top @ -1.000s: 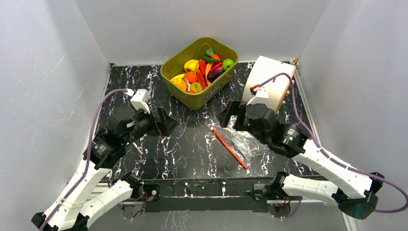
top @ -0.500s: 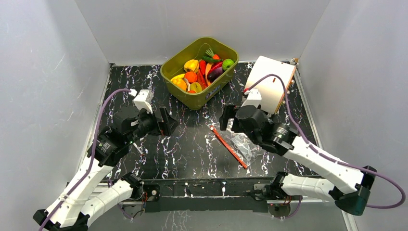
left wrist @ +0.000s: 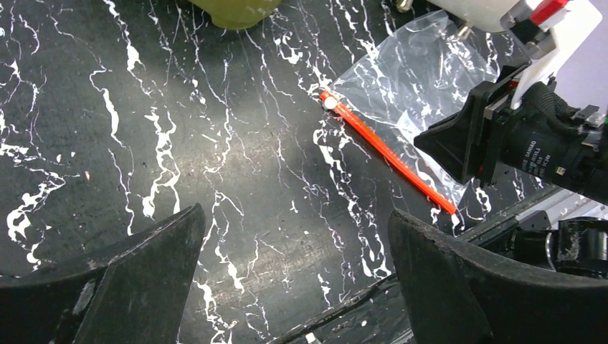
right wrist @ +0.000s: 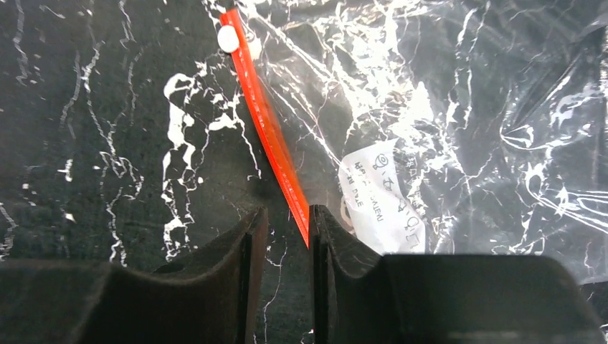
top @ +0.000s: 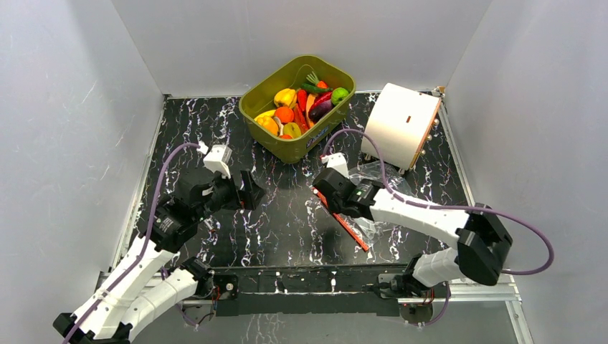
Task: Place the food in the zip-top bag and seal the zipper
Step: Pick up the zipper food storage bag at the center of the board.
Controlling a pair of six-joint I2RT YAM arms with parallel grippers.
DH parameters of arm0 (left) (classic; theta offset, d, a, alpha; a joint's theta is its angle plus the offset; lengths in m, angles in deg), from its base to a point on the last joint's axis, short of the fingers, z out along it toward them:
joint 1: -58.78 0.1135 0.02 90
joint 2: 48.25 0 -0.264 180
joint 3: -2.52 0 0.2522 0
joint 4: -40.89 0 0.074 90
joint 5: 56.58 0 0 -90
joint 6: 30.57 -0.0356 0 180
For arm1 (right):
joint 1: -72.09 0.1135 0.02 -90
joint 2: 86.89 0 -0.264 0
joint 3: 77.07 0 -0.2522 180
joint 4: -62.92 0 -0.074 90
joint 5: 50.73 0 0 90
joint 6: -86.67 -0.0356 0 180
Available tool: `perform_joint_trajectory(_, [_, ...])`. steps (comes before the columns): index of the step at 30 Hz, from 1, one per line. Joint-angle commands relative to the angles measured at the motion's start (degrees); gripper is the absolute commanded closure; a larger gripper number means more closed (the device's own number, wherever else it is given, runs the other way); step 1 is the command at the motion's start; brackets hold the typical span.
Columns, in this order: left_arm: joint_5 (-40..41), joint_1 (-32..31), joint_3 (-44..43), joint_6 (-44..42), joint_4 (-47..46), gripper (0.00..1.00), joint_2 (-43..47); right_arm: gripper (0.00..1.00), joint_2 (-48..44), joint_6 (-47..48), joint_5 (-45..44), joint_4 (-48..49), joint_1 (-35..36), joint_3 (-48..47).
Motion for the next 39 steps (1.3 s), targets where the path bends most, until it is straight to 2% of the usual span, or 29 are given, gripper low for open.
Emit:
perform_joint_trajectory(1, [1.6,0.28,2.07,-0.04,-1.66,0.02,0.88,0.75,3.61,1.16,0.92,4.25,0.01,-0.08])
perform_joint_trajectory(10, [1.25,0.28,5.92,-3.99,-2.51,0.02,1.54,0.81,11.61,1.84,3.25,6.2,-1.09,1.36])
perform_joint_trajectory(16, [0.28,0.29,6.8,-4.71,-3.45,0.02,3.59,0.77,13.95,2.16,3.27,7.42,-1.64,2.28])
perform_joint_trajectory(27, [1.58,0.28,6.8,-5.27,-3.37,0.02,5.01,0.77,16.4,3.46,4.08,9.57,-2.28,3.97])
perform_joint_trajectory(32, [1.88,0.26,6.54,-5.34,-2.85,0.02,4.82,0.85,17.22,4.32,6.42,10.56,-2.28,4.59])
perform_joint_trajectory(37, [2.18,0.27,6.6,-5.34,-2.93,0.02,5.33,1.0,16.05,5.13,10.61,12.16,-2.28,4.78])
perform_joint_trajectory(39, [2.38,0.28,6.69,-5.34,-2.86,0.02,5.59,1.0,15.16,5.27,13.32,12.99,-2.28,4.58])
